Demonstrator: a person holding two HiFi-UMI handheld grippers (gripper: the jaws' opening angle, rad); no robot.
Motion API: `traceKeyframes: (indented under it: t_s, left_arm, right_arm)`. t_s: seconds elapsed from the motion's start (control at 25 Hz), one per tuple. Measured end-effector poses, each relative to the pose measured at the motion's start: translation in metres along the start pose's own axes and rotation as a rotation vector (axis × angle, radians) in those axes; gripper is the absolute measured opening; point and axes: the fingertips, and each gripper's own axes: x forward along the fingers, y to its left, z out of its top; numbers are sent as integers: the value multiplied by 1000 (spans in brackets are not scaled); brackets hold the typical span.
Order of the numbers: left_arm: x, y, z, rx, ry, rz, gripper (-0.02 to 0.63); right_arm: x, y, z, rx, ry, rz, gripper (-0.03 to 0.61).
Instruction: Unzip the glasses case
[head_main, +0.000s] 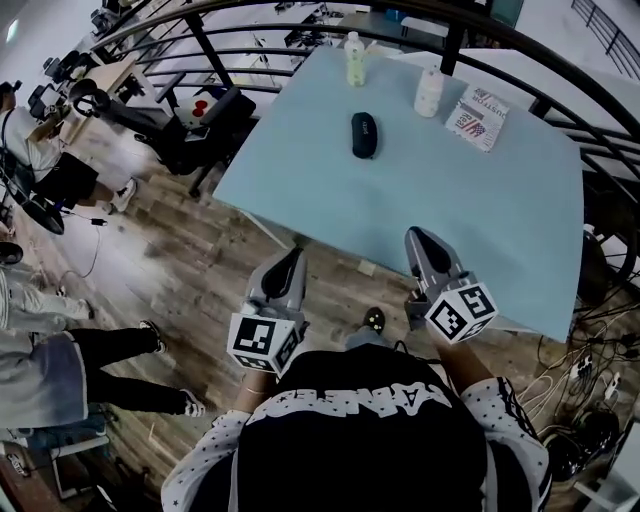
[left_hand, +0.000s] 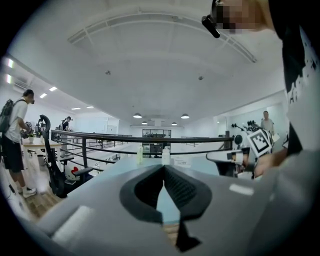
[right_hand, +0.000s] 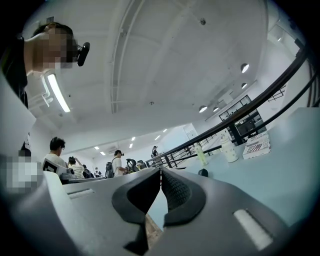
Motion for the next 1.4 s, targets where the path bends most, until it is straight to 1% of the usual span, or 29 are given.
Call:
traceKeyframes:
  t_s: [0.24, 0.32, 0.44, 0.56, 0.72, 0.92, 1.08, 1.2, 1.4]
  left_arm:
    - [59, -2, 8, 10, 16, -2, 0]
    - [73, 0, 11, 13, 12, -1, 0]
    - [89, 2, 10, -6, 39, -7, 0]
    - [105, 6, 12, -2, 22, -15, 0]
    - [125, 12, 11, -19, 20, -31, 0]
    - [161, 23, 12, -18, 22, -86, 0]
    - [196, 39, 17, -16, 41, -161, 0]
    - [220, 55, 21, -7, 36, -213, 0]
    - [257, 86, 38, 16, 12, -280, 0]
  right_arm:
    - [23, -53, 13, 11, 2, -11, -6]
    - [30, -63, 15, 14, 5, -11, -6]
    - [41, -75, 17, 24, 8, -14, -6]
    - [50, -86, 17, 31, 16, -21, -6]
    - [59, -95, 16, 24, 31, -37, -5]
    - [72, -109, 19, 12, 31, -89, -5]
    - [92, -122, 29, 2, 4, -154, -3]
    - [111, -131, 31, 5, -19, -200, -3]
    - [146, -135, 39, 5, -45, -260, 0]
